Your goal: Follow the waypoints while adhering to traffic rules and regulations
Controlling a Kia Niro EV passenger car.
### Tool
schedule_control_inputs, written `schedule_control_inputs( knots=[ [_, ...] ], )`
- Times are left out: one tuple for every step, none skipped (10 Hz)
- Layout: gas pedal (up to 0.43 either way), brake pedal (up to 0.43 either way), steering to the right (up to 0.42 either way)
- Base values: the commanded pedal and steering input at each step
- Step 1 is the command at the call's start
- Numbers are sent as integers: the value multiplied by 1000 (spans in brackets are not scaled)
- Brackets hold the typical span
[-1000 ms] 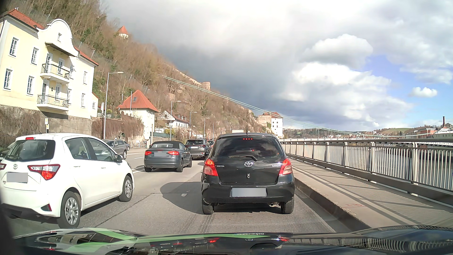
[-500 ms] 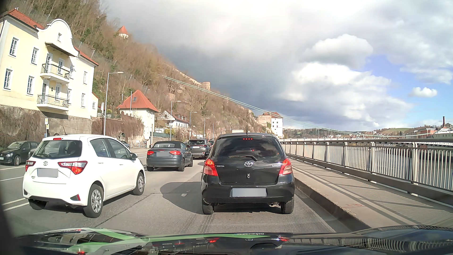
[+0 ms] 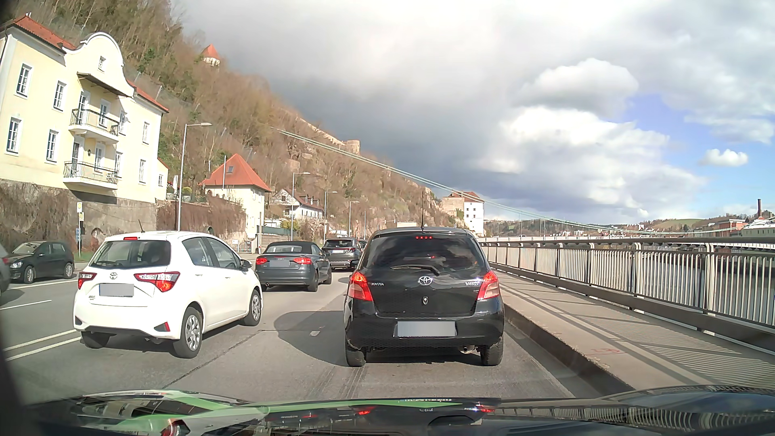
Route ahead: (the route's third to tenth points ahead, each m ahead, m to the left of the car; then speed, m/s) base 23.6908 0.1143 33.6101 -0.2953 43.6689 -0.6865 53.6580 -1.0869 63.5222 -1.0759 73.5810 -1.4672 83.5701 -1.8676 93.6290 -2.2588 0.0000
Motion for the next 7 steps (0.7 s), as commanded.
schedule_control_inputs(
  knots=[
    [0,232,0],
    [0,232,0],
    [0,232,0],
    [0,232,0],
    [0,232,0],
    [0,232,0],
    [0,232,0]
  ],
)
